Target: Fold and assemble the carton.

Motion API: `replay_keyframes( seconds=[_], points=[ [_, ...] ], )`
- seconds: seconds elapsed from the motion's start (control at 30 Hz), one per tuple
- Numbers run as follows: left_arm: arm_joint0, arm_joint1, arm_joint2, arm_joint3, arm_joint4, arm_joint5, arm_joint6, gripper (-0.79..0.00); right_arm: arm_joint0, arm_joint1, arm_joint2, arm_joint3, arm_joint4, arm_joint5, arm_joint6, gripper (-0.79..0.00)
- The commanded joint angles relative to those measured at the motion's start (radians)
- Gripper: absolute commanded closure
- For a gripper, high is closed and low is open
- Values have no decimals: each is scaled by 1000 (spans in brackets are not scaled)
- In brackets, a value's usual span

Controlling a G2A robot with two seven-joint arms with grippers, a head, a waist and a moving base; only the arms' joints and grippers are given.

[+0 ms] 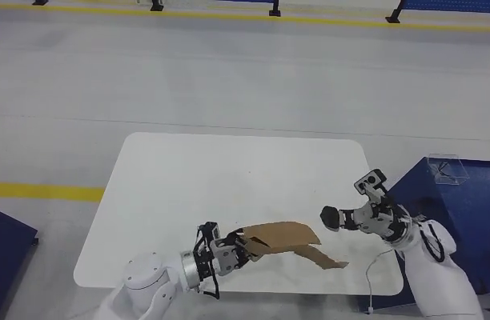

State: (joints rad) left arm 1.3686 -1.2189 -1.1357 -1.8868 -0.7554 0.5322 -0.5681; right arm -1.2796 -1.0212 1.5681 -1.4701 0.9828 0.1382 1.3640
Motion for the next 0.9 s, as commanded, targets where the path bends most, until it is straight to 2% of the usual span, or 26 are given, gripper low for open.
replay_keyframes(
  seconds=[0.0,0.13,0.27,0.53,0.73,0.87],
  points=[
    [-2,1,1,0,-23,26,-15,0,3,0,-23,14,5,57,33,-785],
    [-6,4,4,0,1,22,-3,0,3,0,-55,16,57,176,82,-785],
    [-8,5,10,9,-18,34,-10,0,-11,4,-83,-1,72,233,85,-785],
    [-13,7,23,5,-6,30,5,0,-39,28,-143,-75,150,270,48,-785],
    [-11,7,53,2,15,19,20,0,-24,33,-133,-68,193,323,-36,-785],
    [-11,6,72,5,25,13,28,0,-12,32,-123,-62,207,319,-65,-785]
  ],
)
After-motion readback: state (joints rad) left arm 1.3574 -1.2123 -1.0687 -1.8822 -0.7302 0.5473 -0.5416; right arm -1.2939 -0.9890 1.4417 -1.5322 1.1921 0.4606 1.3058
